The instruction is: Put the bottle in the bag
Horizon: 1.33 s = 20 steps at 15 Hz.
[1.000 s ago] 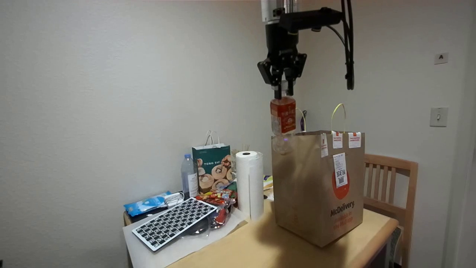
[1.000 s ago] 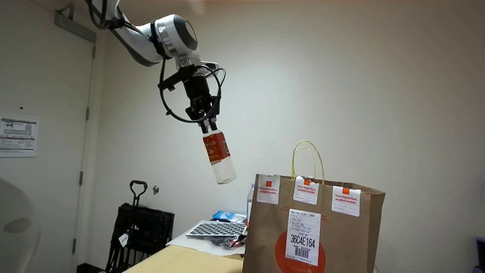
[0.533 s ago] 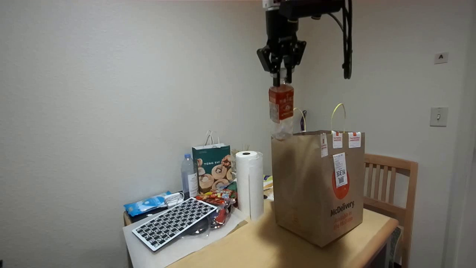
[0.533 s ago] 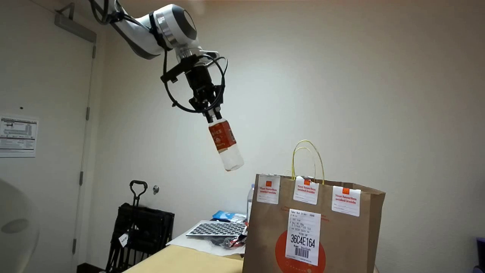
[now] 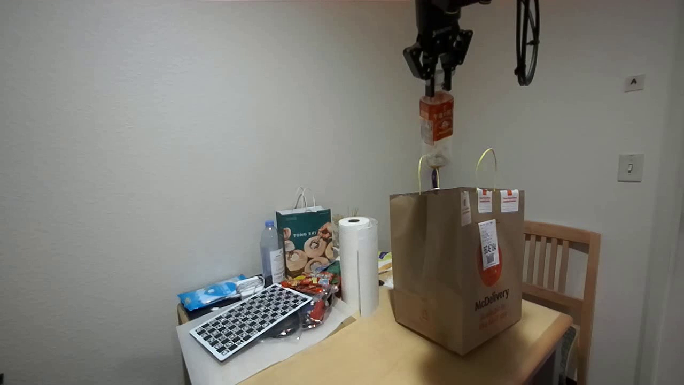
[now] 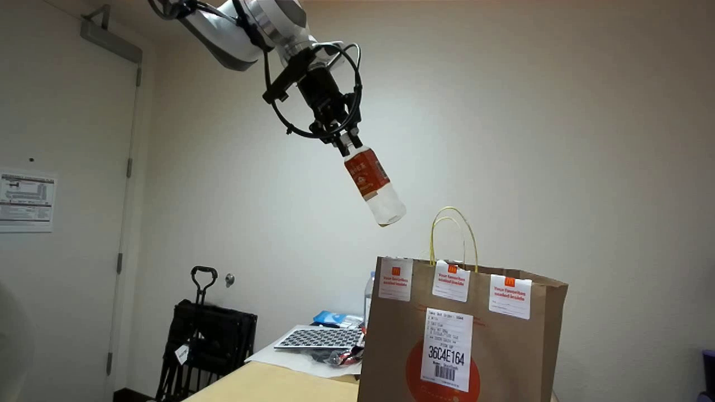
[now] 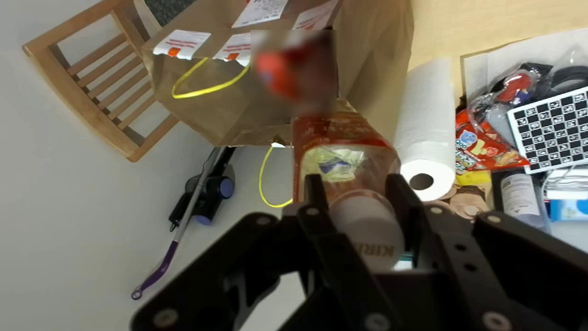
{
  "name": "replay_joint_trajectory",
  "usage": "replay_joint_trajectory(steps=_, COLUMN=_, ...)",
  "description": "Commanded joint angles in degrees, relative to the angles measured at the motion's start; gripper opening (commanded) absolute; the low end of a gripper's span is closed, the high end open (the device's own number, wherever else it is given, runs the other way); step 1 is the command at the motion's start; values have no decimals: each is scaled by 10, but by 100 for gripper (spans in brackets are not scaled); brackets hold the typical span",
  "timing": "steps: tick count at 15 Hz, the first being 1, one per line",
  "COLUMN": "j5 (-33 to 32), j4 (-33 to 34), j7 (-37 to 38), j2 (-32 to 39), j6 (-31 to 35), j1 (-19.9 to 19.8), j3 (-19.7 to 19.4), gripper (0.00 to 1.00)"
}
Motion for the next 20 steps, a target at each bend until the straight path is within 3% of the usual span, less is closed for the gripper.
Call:
replay_joint_trajectory(steps=1, j5=-6, j4=-39, j7=26, j2=-25, j6=-10, j1=-22, j3=-8, gripper=13)
replay_joint_trajectory(steps=5, j5=11, j4=-95, j7=54, j2=-41, j6=40, j1=-34, j3=-26, gripper=13)
replay_joint_trajectory(steps=6, j5=4, j4=-52, j7=30, j2=-17, j6=8, j1=-33, j3=-21, gripper=13)
replay_joint_trajectory(steps=7, j5=4, j4=-58, j7=31, j2=-17, j6=11, j1=-34, j3=-22, gripper=37)
replay_joint_trajectory(steps=8, j5=4, j4=-57, j7=31, j2=-16, j6=11, j1=-34, j3=-22, gripper=37)
replay_joint_trajectory(steps=9, j5=4, j4=-56, j7=31, j2=-16, j6=10, j1=-34, j3=-21, gripper=13)
replay_joint_trajectory(steps=12, j5=28, j4=-65, j7=8, j2=-4, j6=27, j1=-30, j3=-32, gripper=13)
replay_joint_trajectory(steps=18, j5=90, j4=-97, j7=-59, j2=23, j6=121, j1=-25, j3=-55, gripper=13)
replay_joint_trajectory(steps=20, j5=105, j4=-94, j7=-77, j2=36, j6=114, j1=-25, j3=-56, gripper=13)
